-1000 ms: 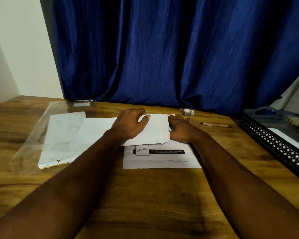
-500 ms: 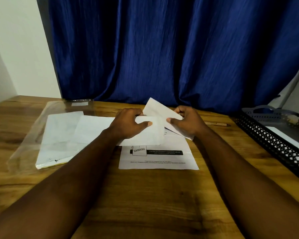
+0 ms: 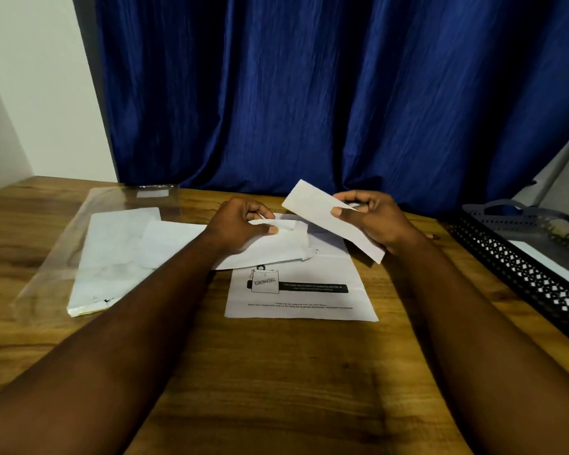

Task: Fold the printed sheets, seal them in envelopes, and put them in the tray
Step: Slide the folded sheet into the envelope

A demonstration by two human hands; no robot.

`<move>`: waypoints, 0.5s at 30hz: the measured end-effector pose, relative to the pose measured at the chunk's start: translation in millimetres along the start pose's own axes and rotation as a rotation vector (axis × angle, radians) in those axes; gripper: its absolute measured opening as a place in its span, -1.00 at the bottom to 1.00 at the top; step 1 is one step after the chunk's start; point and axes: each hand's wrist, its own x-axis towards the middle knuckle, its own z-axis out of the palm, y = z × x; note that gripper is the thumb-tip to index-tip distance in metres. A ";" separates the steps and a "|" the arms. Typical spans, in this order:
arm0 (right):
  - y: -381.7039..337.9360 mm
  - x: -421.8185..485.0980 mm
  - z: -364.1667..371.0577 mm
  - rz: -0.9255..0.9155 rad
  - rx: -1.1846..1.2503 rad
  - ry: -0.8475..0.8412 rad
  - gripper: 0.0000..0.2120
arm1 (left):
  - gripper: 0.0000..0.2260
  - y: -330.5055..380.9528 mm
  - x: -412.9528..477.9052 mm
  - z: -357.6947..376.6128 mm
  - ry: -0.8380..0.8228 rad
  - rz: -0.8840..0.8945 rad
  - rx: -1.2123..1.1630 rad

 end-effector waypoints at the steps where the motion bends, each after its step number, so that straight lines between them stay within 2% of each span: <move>1: -0.2 -0.3 -1.6 0.004 -0.011 -0.024 -0.68 | -0.85 -2.7 1.5 0.5 0.007 0.003 0.007; 4: -2.7 -4.2 -7.2 0.019 -0.012 -0.082 -0.68 | -0.92 -10.5 6.5 -1.1 0.031 -0.003 0.035; 15: 4.2 -10.1 -28.3 0.133 -0.145 -0.220 -0.70 | -0.87 -10.8 5.4 -0.8 0.074 0.062 0.060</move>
